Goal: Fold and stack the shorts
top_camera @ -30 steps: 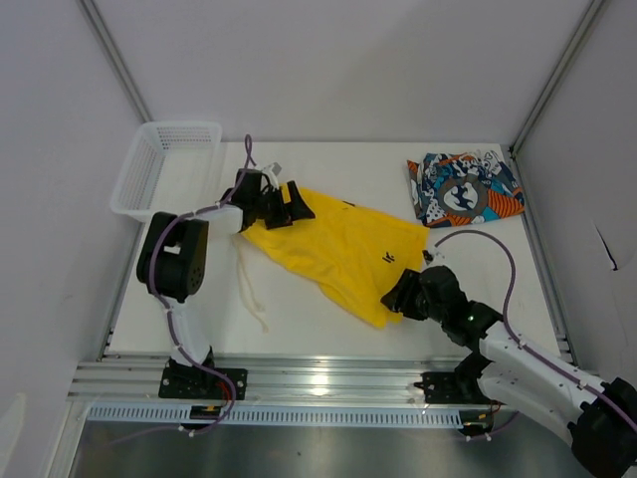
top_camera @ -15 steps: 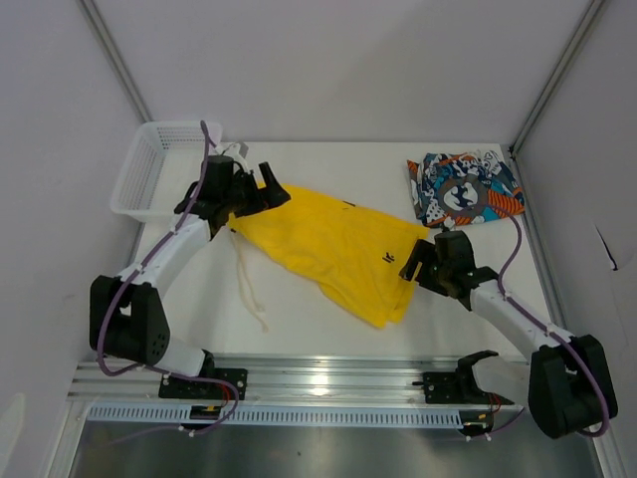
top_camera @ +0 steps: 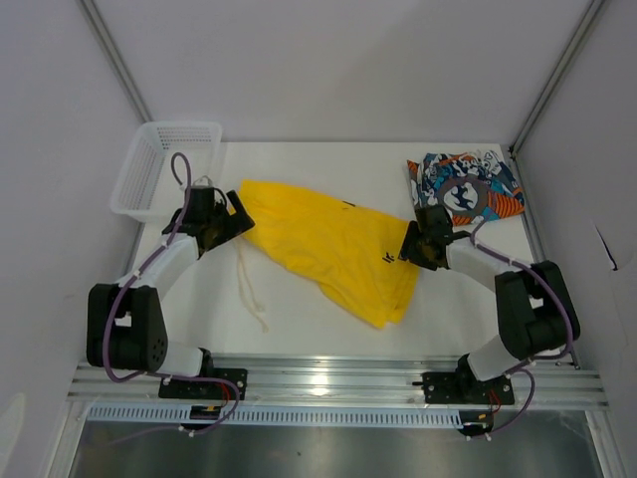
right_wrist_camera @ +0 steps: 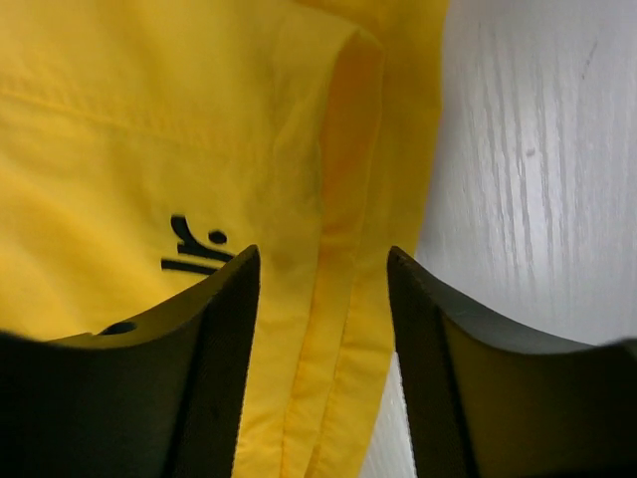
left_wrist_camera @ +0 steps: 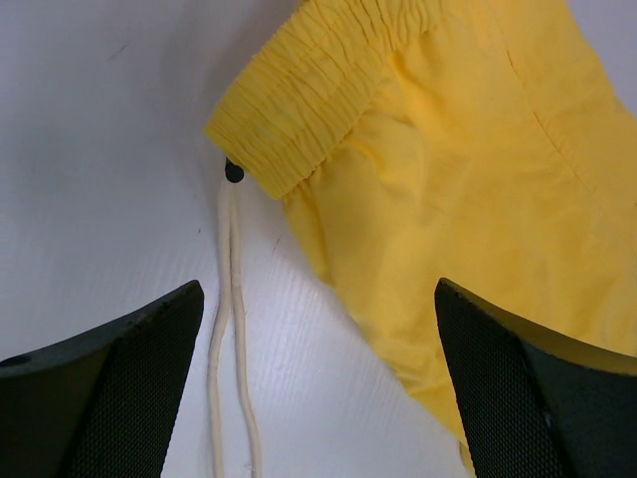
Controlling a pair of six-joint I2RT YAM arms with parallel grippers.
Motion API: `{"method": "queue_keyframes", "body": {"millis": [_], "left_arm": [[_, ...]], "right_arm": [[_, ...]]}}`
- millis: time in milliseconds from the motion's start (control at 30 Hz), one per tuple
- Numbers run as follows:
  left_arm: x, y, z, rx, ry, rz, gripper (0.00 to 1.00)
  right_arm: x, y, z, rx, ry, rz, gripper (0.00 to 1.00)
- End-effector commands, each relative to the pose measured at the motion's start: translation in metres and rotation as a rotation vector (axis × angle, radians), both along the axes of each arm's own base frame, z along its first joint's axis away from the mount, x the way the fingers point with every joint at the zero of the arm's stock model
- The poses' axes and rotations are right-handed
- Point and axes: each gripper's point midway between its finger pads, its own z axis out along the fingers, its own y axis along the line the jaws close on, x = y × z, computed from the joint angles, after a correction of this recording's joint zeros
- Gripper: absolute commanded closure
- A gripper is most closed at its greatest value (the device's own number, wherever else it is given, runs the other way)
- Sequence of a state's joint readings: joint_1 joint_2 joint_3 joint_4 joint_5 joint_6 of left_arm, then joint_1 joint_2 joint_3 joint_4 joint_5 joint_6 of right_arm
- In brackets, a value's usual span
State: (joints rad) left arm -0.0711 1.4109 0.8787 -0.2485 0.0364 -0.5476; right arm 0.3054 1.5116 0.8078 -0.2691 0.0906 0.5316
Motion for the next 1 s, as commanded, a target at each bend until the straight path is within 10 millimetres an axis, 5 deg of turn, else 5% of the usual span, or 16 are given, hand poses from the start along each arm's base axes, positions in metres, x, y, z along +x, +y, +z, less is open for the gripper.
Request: {"method": "queue_keyframes", "body": {"millis": [0, 267, 333, 367, 533, 633, 700, 867, 967], "left_arm": [[0.008, 0.014, 0.019, 0.005, -0.089, 0.059, 0.01], [-0.006, 0.037, 0.015, 0.03, -0.123, 0.154, 0.01], [-0.007, 0.041, 0.02, 0.036, -0.14, 0.167, 0.01], [-0.008, 0.044, 0.02, 0.042, -0.14, 0.175, 0.01], [-0.007, 0.044, 0.009, 0.046, -0.119, 0.172, 0.01], [-0.003, 0.05, 0.004, 0.026, -0.123, 0.187, 0.01], [0.002, 0.046, 0.002, 0.005, -0.138, 0.171, 0.01], [0.007, 0.045, -0.002, 0.006, -0.142, 0.168, 0.01], [0.01, 0.048, 0.001, 0.01, -0.153, 0.179, 0.01]], "right_arm": [[0.027, -0.004, 0.0, -0.071, -0.021, 0.002, 0.46], [0.083, 0.01, 0.001, -0.171, -0.019, 0.04, 0.73], [0.091, 0.017, -0.013, -0.206, 0.006, 0.07, 0.73], [0.106, 0.018, -0.004, -0.224, -0.022, 0.059, 0.73], [0.138, 0.003, -0.012, -0.305, -0.023, 0.033, 0.74], [0.16, 0.003, -0.005, -0.299, -0.065, 0.027, 0.68], [0.177, 0.003, 0.011, -0.286, -0.092, 0.015, 0.54], [0.189, 0.007, 0.059, -0.258, -0.19, 0.0, 0.32], [0.184, 0.013, 0.085, -0.21, -0.24, 0.005, 0.28]]}}
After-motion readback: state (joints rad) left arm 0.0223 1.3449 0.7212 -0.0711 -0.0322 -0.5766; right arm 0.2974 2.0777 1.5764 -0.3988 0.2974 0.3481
